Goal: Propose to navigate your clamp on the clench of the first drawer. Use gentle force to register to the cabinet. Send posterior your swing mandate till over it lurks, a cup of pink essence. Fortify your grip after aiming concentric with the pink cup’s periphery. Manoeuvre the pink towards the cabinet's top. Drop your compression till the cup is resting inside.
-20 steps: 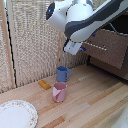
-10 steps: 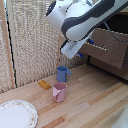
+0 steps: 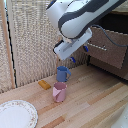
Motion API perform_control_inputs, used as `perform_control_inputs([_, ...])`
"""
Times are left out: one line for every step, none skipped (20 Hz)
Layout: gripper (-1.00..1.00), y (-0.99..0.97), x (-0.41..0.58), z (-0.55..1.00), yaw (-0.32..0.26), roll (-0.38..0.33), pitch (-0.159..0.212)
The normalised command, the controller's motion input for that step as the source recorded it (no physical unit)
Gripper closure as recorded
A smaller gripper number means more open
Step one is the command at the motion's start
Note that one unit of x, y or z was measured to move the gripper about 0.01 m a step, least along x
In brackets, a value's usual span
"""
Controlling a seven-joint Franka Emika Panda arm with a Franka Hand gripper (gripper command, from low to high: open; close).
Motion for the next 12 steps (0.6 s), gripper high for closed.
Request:
perform_control_inputs([-1.0,0.38,0.151,-0.1,-0.135,0.338,-0.043])
perform_control_inputs([-1.0,0.32,0.18,-0.32,-0.152,0.299,-0.054])
perform_control_inputs([-1.0,0.17,0.154,-0.43,-0.148,0.239,-0.056])
perform_control_inputs([-1.0,0.11,0.197,-0.5,-0.154,0.226,-0.056])
perform_control_inputs([-1.0,0.03,0.191,-0.49,-0.156,0.237,-0.083])
perform_control_inputs([-1.0,0.0,0.194,-0.46,-0.15,0.242,-0.087])
perform_control_inputs([-1.0,0.0,0.166,-0.43,-0.12,0.228,-0.063])
perform_control_inputs([-1.0,0.0,0.211,-0.36,-0.109,0.235,-0.05])
perform_control_inputs([-1.0,-0.02,0.166,-0.37,-0.096,0.216,-0.045])
perform_control_inputs([-1.0,-0.09,0.197,-0.31,-0.089,0.177,0.0])
perform_control_inputs([-1.0,-0.07,0.16,-0.3,-0.069,0.151,0.0])
perform_control_inputs([-1.0,-0.12,0.129,-0.29,-0.042,0.139,0.0])
